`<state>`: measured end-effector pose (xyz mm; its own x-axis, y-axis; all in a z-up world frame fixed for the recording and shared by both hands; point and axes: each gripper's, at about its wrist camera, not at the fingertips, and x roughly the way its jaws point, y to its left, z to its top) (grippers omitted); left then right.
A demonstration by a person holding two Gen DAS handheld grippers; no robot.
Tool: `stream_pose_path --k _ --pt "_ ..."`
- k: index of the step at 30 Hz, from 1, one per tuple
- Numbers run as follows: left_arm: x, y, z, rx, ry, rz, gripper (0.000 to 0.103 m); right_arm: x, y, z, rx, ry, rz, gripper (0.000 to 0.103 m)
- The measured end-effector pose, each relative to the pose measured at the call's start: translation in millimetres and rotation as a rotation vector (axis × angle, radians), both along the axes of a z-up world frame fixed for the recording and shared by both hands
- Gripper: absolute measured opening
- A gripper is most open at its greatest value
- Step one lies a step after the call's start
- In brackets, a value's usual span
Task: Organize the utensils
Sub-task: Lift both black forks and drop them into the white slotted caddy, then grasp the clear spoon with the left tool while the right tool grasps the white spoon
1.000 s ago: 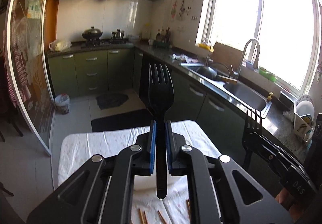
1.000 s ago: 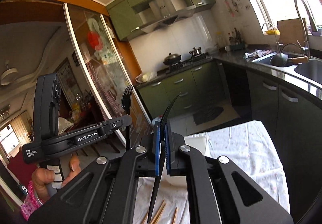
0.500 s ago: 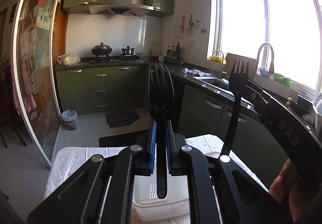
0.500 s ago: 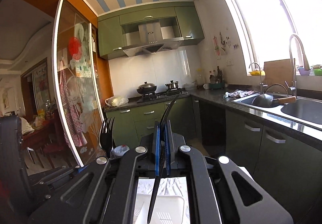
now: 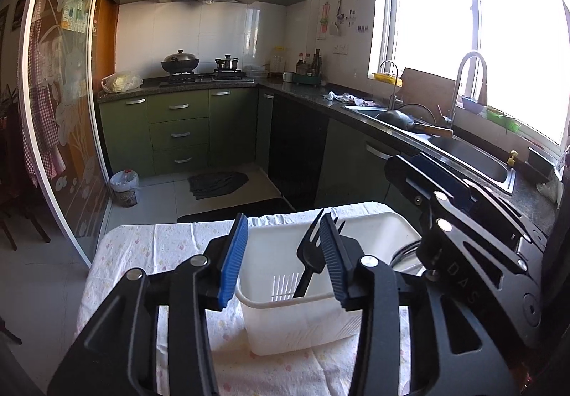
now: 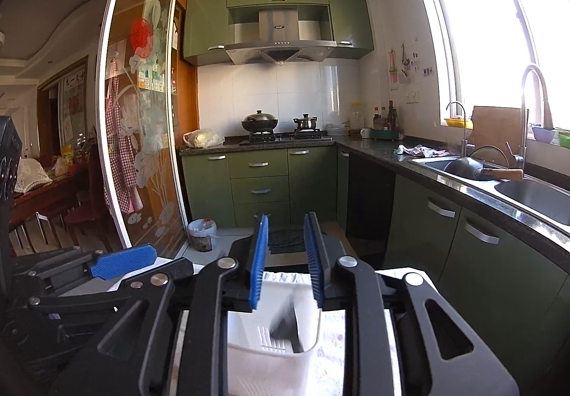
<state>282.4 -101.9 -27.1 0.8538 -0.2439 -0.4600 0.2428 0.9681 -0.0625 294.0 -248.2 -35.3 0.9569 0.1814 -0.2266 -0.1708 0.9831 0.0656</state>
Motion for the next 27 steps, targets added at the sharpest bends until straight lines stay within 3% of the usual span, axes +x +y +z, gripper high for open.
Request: stream_pose_path --k 3,6,9,13,17,21,27 --pt "-13.3 5.8 7.7 0.007 0.030 -0.002 0.046 -20.5 -4.1 3.7 0.005 -0.012 -0.003 0.028" --pt "-31.8 15.4 11.2 0.016 0.120 -0.016 0.051 -54.6 -16.7 13.2 0.019 -0.017 -0.010 0.029" --pt "-50.0 22.3 -4.8 0.045 0.291 -0.040 0.051 -88.2 -32.1 15.1 0.030 0.013 -0.002 0.035" --pt "-66.5 22.4 -54.4 0.078 0.570 -0.088 0.050 -123.9 -52.9 4.4 0.031 0.123 0.014 0.040" --pt "-78.5 12.9 -102.7 0.118 0.784 -0.121 0.041 -145.8 -66.4 -16.8 0.030 0.250 0.043 0.040" --pt "-93.4 5.2 -124.2 0.152 0.877 -0.134 0.040 -165.0 -82.2 -29.6 0.032 0.310 0.041 0.040" --pt "-102.1 -7.0 -123.0 0.162 0.875 -0.143 0.040 -176.6 -94.1 -28.2 0.049 0.327 0.035 0.041"
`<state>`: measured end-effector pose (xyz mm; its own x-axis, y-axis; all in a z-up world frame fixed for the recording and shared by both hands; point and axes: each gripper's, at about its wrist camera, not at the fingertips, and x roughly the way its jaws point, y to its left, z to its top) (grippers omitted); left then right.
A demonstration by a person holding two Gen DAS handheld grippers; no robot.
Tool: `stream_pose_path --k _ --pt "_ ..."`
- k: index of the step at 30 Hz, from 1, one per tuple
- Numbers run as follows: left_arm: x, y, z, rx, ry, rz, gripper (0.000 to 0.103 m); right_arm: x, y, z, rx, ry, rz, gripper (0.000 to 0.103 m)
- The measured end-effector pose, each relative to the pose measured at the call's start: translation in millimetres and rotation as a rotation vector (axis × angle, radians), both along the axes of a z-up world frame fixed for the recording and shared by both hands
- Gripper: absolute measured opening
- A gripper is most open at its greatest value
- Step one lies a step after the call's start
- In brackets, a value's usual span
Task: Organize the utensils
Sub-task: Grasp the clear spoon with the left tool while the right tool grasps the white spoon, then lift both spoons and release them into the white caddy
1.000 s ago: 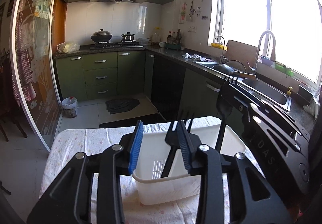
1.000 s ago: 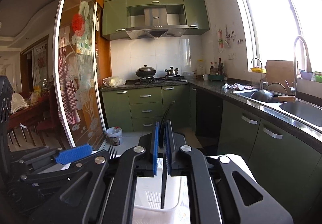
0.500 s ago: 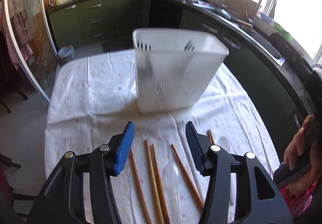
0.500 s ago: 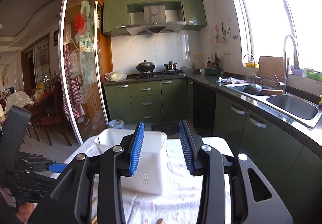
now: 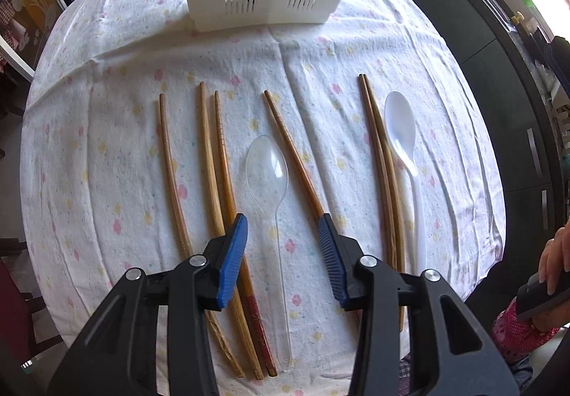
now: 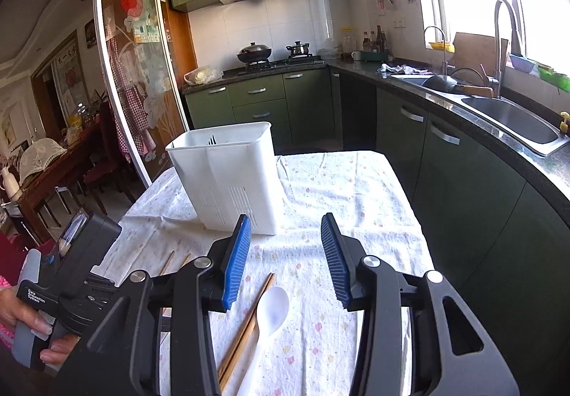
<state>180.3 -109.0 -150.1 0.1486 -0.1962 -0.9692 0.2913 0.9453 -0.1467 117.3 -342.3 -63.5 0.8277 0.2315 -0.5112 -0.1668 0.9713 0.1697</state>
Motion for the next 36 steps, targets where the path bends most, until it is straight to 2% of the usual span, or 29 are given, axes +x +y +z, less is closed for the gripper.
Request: stream_pose_path --k 5,10,14,17,19,22,26,29,30,33,36 --pt "-0.7 -11.4 -7.8 0.035 0.016 -0.004 0.033 -0.8 0.1 7.3 -0.004 0.015 0.012 0.043" --pt "4.5 -13.6 -6.8 0.067 0.008 0.020 0.033 5.4 3.3 5.5 -0.030 0.059 0.013 0.046" --pt "4.1 -15.5 -9.2 0.065 -0.003 0.014 0.031 19.5 6.4 -14.6 -0.043 0.185 0.053 0.046" --pt "4.1 -10.8 -11.3 0.051 -0.003 0.015 0.008 32.3 14.0 -40.3 -0.044 0.333 0.123 0.046" --pt "4.1 -6.7 -11.0 0.041 -0.001 0.007 0.008 38.4 21.7 -58.5 -0.065 0.430 0.161 0.045" --pt "3.3 2.1 -9.9 0.042 -0.007 0.002 0.008 41.5 34.7 -82.0 -0.110 0.513 0.184 0.045" --pt "3.3 7.8 -7.5 0.044 -0.022 0.004 0.008 43.7 48.4 -103.6 -0.137 0.579 0.193 0.045" --pt "1.9 12.1 -2.0 0.037 -0.038 0.000 0.008 47.3 54.8 -109.8 -0.168 0.592 0.176 0.045" --pt "1.8 13.6 0.5 0.031 -0.042 -0.004 0.008 48.5 56.5 -109.1 -0.178 0.591 0.170 0.043" --pt "1.5 19.9 9.2 0.022 -0.060 -0.010 0.008 53.5 61.6 -110.6 -0.220 0.588 0.148 0.015" --pt "-1.1 22.9 15.6 0.016 -0.070 -0.013 0.008 55.4 57.0 -109.6 -0.192 0.589 0.142 0.013"
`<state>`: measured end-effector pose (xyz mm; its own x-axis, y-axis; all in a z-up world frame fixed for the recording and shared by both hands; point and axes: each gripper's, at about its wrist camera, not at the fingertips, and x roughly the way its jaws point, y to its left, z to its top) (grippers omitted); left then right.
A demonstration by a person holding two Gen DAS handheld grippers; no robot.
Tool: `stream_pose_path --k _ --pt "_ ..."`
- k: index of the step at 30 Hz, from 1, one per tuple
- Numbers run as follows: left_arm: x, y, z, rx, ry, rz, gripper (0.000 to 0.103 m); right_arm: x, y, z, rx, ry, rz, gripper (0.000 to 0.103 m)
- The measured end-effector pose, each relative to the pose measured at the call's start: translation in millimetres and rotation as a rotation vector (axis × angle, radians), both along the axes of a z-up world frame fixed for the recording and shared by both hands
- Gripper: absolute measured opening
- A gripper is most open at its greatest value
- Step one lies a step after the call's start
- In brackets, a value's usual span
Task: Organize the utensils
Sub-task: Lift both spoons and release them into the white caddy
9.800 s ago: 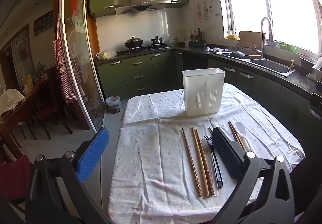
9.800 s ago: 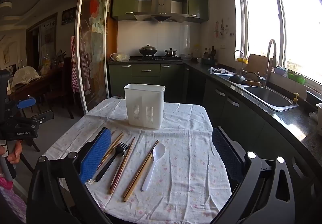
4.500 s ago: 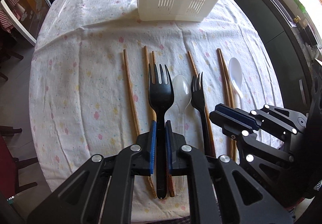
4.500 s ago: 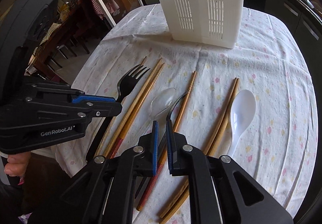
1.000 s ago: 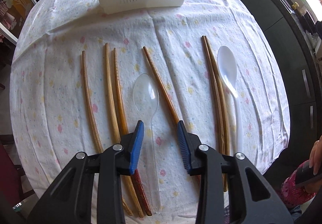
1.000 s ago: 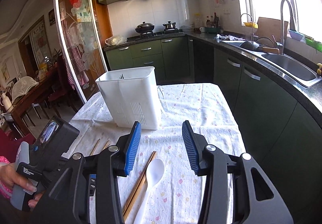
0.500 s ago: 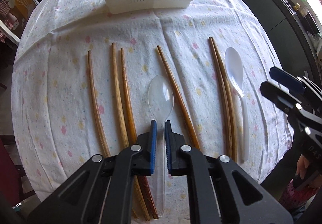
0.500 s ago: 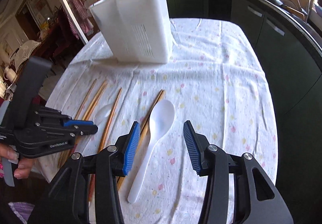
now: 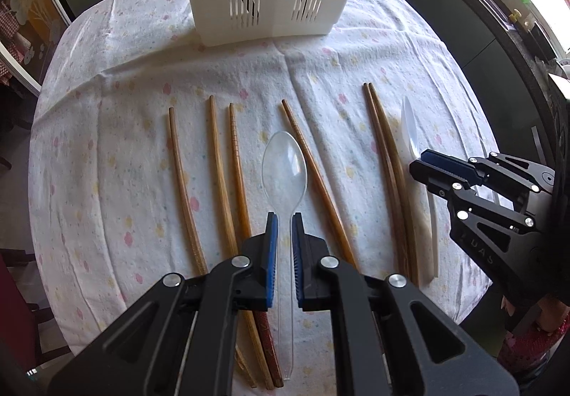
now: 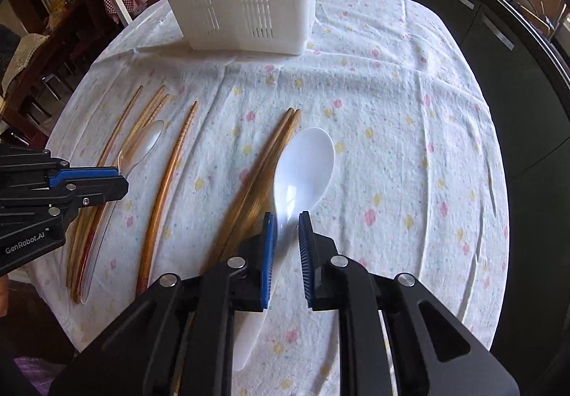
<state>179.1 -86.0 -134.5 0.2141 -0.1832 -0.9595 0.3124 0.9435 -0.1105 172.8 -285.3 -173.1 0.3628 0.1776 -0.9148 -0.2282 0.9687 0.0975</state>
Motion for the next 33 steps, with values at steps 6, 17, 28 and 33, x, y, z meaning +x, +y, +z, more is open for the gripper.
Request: stream_pose_path --k 6,17,28,33 --pt "-9.9 9.1 18.9 -0.033 -0.043 -0.005 0.008 -13.8 -24.1 34.4 0.157 -0.100 -0.044 0.005" --pt "-22.3 6.3 136.0 -0.193 -0.375 -0.015 0.008 -58.1 -55.2 156.3 0.394 -0.560 -0.065 0.005" --pt "33.7 9.7 227.5 -0.394 -0.932 0.127 0.008 -29.0 -33.0 218.7 0.280 -1.043 -0.165 0.005" --pt "59.2 1.6 230.0 -0.391 -1.085 0.167 0.008 16.2 -2.4 221.4 0.202 -1.128 -0.167 0.005"
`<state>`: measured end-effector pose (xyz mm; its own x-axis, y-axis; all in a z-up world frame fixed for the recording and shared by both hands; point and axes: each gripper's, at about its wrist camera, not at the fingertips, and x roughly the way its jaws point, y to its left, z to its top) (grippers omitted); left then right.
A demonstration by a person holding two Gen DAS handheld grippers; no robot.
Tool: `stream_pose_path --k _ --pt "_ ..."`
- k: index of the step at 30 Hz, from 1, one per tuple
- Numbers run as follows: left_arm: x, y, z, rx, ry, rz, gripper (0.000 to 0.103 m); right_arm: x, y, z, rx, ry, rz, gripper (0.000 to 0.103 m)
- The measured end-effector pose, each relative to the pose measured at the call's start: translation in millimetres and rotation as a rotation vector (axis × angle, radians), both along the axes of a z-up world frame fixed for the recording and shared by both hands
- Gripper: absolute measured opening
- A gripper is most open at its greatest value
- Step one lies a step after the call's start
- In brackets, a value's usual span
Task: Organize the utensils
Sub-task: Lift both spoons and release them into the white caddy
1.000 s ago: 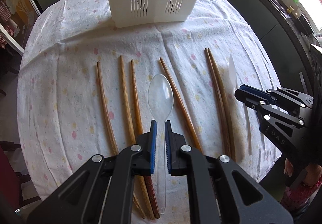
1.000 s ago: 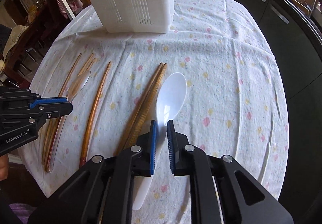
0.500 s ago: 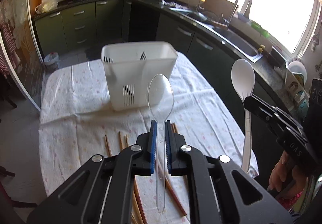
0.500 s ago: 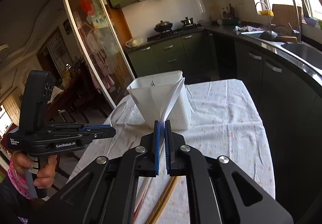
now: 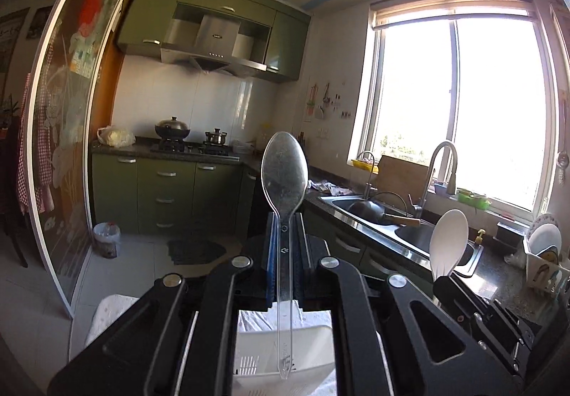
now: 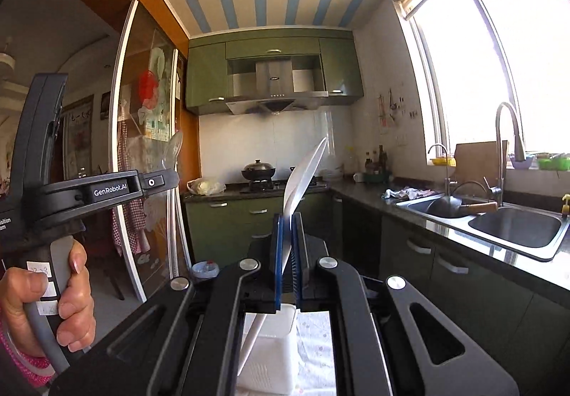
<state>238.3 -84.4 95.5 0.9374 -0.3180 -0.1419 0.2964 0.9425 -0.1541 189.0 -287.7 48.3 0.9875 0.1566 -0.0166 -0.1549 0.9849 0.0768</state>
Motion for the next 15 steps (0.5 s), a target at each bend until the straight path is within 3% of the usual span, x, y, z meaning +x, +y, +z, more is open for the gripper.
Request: stream_pose_path --k 5,10,15 --pt "24.8 -9.6 -21.3 0.026 -0.033 0.033 0.008 52.5 22.4 -15.7 -0.070 -0.055 -0.050 0.005" --pt "46.2 -8.9 -56.7 0.045 0.029 0.047 0.008 98.8 34.8 -47.5 -0.119 -0.006 -0.072 0.005" --pt "47.7 -10.9 -82.5 0.069 0.063 0.041 0.008 114.4 43.2 -74.3 -0.179 0.018 -0.076 0.005"
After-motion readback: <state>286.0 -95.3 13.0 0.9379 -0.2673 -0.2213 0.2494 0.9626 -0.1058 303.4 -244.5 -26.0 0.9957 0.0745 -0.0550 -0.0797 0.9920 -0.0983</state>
